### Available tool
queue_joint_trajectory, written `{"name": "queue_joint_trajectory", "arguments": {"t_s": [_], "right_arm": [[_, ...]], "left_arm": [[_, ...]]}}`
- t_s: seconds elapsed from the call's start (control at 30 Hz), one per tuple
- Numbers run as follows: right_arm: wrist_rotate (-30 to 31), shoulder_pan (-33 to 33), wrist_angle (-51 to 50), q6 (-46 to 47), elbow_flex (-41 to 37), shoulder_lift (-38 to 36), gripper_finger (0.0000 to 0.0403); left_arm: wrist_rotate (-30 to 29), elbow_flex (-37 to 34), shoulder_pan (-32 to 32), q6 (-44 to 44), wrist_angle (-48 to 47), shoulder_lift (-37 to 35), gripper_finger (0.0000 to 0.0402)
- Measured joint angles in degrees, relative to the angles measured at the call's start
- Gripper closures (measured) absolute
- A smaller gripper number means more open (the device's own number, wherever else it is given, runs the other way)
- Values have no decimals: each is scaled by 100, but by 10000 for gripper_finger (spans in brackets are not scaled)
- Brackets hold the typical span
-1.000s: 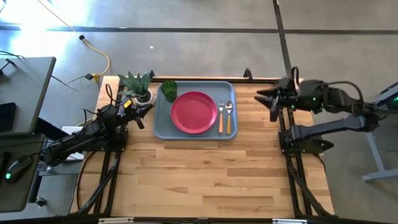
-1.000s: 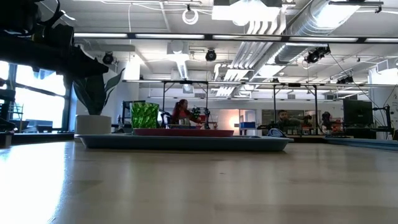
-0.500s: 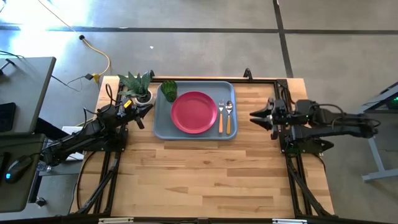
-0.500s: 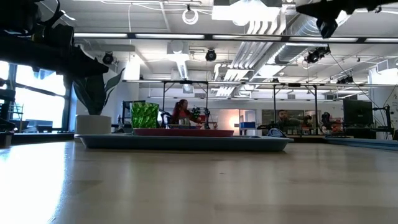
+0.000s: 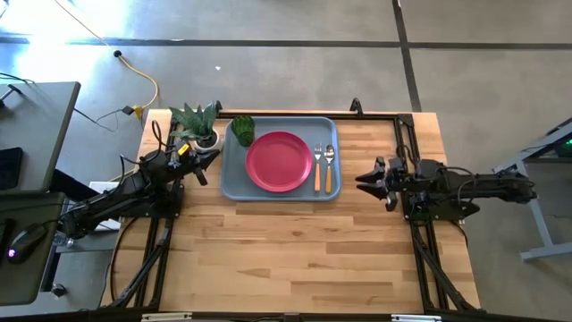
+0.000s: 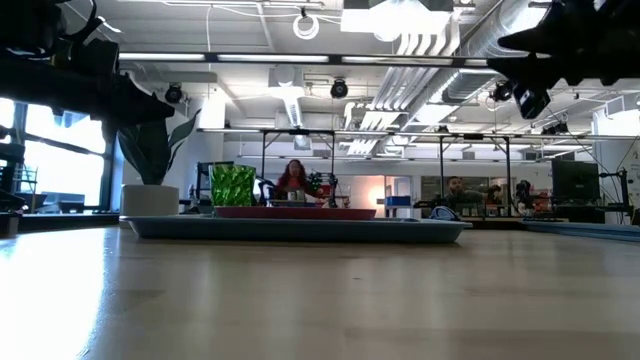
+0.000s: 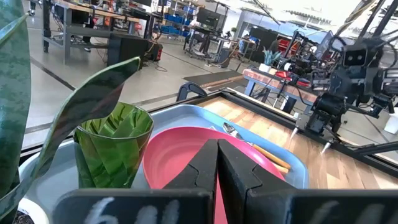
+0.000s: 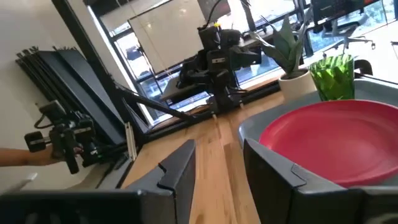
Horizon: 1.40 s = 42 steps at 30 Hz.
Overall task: Pick and place plate/cup/fork/spoon on tray
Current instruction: Return to Home Position
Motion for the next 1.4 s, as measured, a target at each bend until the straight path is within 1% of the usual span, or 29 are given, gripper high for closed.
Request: {"name": "queue_joint_trajectory", "arguments": {"t_s": [0.13,0.27,0.6,0.83,1.13,1.4], "right_arm": [[-60,0,523,161,-460,-178,277],[-117,0,843,295,-791,-311,277],[-104,0,653,99,-798,-356,277],[-93,-28,818,-208,-798,-371,277],[-93,-222,672,-243,-798,-688,277],[-91,-238,672,-202,-799,-1043,277]], "left_arm": [[0,0,0,0,0,0,399],[0,2,0,0,0,0,399],[2,2,0,0,0,0,399],[0,2,0,0,0,1,399],[1,2,0,0,0,1,399],[0,2,2,-2,0,2,399]]}}
